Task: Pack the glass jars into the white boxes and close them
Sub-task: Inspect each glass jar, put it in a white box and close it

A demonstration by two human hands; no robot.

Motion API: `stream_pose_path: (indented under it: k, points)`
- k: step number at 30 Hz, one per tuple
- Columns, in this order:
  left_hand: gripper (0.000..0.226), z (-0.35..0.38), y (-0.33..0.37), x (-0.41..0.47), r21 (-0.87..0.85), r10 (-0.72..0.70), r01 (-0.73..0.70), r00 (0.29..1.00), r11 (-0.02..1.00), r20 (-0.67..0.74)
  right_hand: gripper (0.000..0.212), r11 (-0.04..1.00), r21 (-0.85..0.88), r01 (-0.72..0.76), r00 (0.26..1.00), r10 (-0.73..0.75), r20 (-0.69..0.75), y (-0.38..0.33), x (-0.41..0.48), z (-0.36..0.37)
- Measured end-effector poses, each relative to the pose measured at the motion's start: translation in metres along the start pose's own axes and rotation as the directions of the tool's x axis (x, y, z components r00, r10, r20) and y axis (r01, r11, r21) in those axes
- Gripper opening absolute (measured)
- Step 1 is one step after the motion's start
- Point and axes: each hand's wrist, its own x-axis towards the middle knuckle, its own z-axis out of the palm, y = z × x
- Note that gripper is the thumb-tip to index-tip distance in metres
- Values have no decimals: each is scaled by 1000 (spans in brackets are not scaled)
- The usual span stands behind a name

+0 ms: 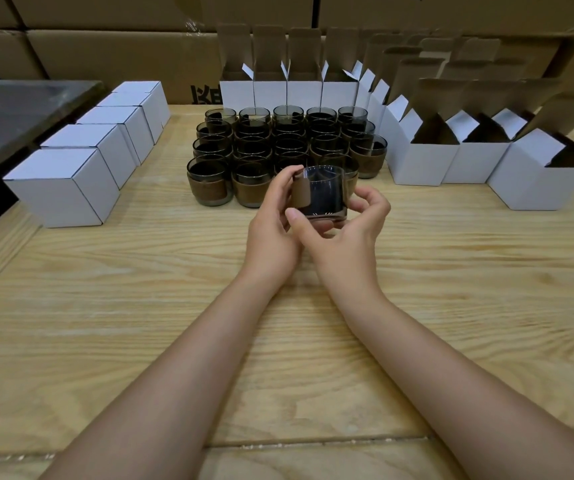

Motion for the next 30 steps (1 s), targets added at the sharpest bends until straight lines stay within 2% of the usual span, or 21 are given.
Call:
stream_pose_path:
  k: [3,7,15,19,24,28,30]
  points:
    - [70,1,0,0,-6,-6,6,1000,1000,-12,73,998,-51,36,999,-38,-22,2,1,-2]
    - [75,1,0,-2,16,0,1,1000,1000,-20,64,999,-51,13,1000,-13,-6,5,5,-3]
    - [100,-1,-1,-1,7,-52,52,998,999,34,47,996,58,-74,997,76,-32,6,9,-3]
    - [95,0,0,-1,3,-57,57,998,998,27,41,988,105,-110,994,111,-2,8,10,-4]
    - [76,-1,1,-1,31,-29,28,999,999,24,30,967,149,-209,978,204,44,8,10,-3]
    - [76,-1,2,-2,8,-19,19,1000,1000,12,33,966,160,-203,979,196,59,4,8,-1]
    - [76,-2,2,-2,16,-3,3,1000,1000,7,43,974,160,-162,986,154,60,3,7,-2]
